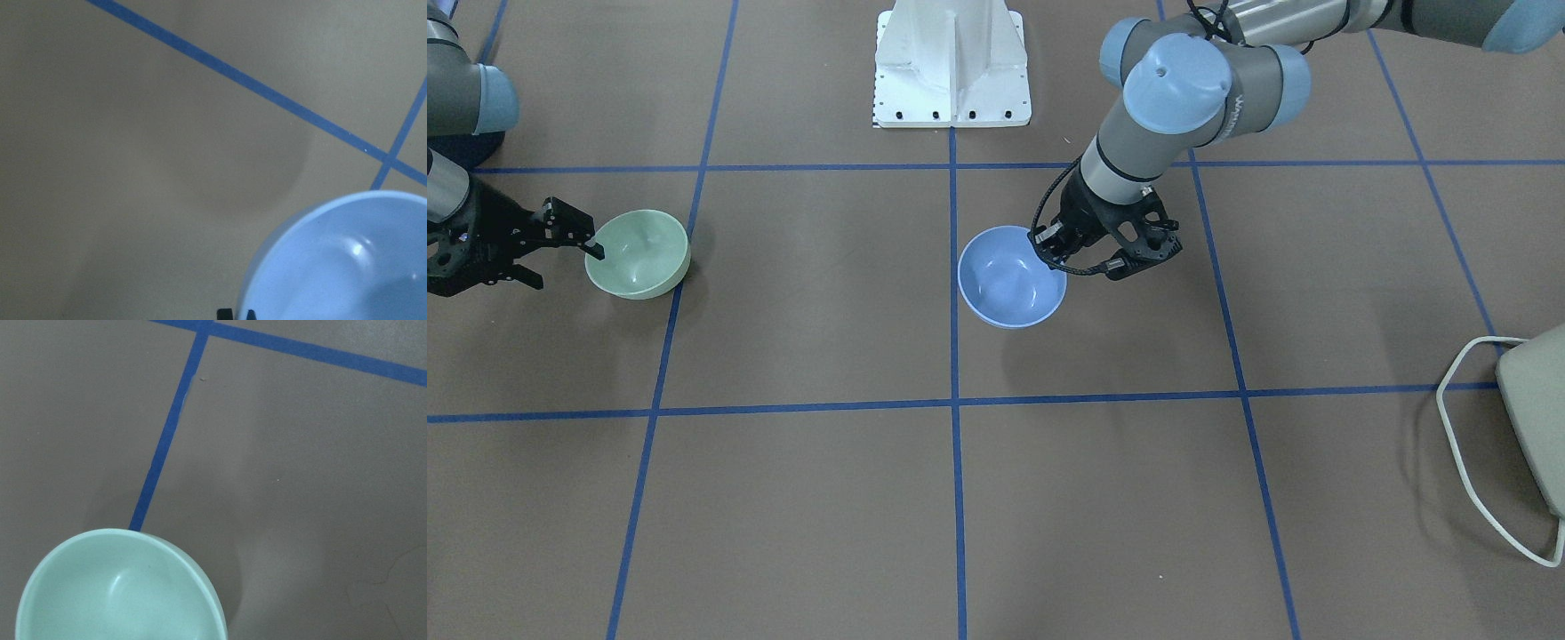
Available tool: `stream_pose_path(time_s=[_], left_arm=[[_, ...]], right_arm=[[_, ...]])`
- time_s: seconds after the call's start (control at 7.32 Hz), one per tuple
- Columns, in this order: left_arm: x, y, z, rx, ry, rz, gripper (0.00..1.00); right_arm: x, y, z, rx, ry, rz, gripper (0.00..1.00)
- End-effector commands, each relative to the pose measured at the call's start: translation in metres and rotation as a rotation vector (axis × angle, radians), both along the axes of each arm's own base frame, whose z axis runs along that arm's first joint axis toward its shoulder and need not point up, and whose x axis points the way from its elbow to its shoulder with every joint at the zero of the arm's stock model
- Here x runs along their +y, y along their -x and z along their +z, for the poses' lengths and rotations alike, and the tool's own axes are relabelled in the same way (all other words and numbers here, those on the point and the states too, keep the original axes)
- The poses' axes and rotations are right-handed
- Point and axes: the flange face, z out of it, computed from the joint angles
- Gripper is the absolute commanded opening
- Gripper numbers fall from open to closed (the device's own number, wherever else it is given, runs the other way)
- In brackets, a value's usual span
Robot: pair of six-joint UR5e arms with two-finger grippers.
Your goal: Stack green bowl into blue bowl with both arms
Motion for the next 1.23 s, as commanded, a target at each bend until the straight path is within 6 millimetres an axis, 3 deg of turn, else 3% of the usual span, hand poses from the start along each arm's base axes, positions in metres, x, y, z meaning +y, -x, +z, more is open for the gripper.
stream_pose_path(time_s=[0.0, 0.14, 0.41, 1.09], left_arm=[[0.016, -0.037, -0.019, 0.002, 0.001, 0.016, 0.06], [0.028, -0.051, -0.020, 0.023, -0.029, 0.007, 0.06], [0.019, -0.072, -0.006, 0.034, -0.030, -0.026, 0.06], [0.021, -0.087, 0.013, 0.002, -0.048, -0.040, 0.06]], right_arm=[[0.002, 0.003, 0.001, 0.003, -0.002, -0.004, 0.98], [0.002, 0.003, 0.001, 0.003, -0.002, -0.006, 0.98], [0.002, 0.004, 0.000, 0.001, -0.002, -0.007, 0.96], [-0.005, 0.010, -0.011, -0.010, 0.000, 0.004, 0.99]])
